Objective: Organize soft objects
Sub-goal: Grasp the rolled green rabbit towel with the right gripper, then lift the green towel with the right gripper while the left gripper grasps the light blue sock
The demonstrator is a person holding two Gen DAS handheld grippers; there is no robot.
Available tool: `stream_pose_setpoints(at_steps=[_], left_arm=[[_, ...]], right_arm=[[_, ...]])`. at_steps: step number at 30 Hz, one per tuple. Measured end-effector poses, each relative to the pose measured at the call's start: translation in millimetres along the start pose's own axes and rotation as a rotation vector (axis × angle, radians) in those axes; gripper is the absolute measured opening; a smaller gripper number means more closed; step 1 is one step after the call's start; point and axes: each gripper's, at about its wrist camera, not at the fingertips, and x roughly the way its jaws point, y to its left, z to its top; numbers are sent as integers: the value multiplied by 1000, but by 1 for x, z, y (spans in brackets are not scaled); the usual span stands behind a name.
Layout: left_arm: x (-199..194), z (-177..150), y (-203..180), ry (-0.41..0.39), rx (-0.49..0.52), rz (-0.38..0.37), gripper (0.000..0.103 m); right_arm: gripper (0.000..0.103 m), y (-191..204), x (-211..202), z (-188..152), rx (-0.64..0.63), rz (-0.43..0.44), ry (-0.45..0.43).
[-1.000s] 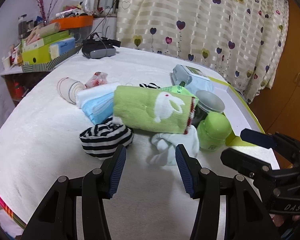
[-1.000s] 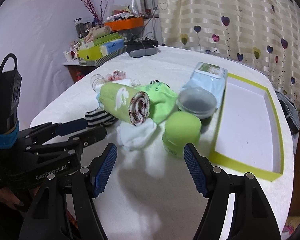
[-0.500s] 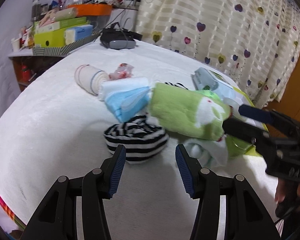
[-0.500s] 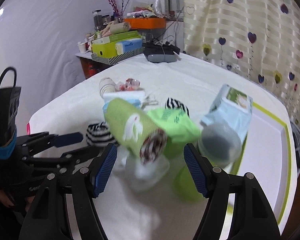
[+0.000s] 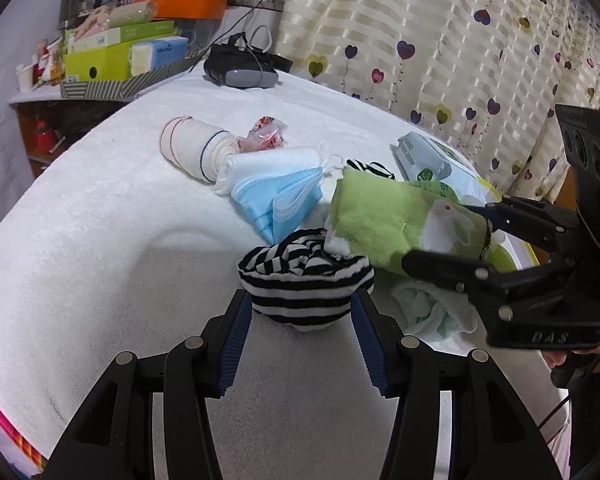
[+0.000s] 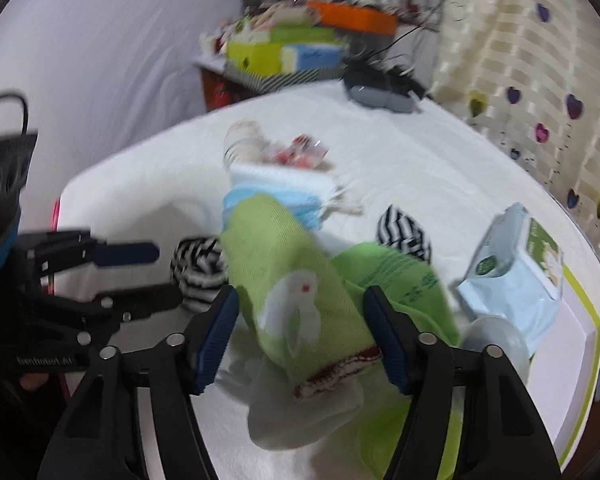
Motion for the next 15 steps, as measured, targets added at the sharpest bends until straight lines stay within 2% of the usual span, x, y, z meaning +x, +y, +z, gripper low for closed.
stream_pose_setpoints(at_steps=[2, 3, 4, 6, 8, 13, 15], left_arm=[[0, -1, 1, -1, 0, 2, 51], [2, -1, 1, 1, -1, 1, 51], [3, -1, 2, 4, -2, 1, 51], [5, 1, 2, 16, -1, -3, 51], [4, 1, 2, 15, 6, -14, 51], [1, 3, 5, 5, -3, -28, 53], [-1, 5, 3, -2, -16, -41, 53]], right_arm=[[50, 4, 0, -2, -23, 10, 19], [39, 5, 0, -3, -29, 12, 27], [33, 5, 0, -2, -37, 12, 32], [27, 13, 4, -3, -79, 0, 50], [24, 14, 2, -2, -83, -22, 30], [23, -14, -49, -1, 85, -12, -160], [23, -18, -61, -3, 111, -25, -193]])
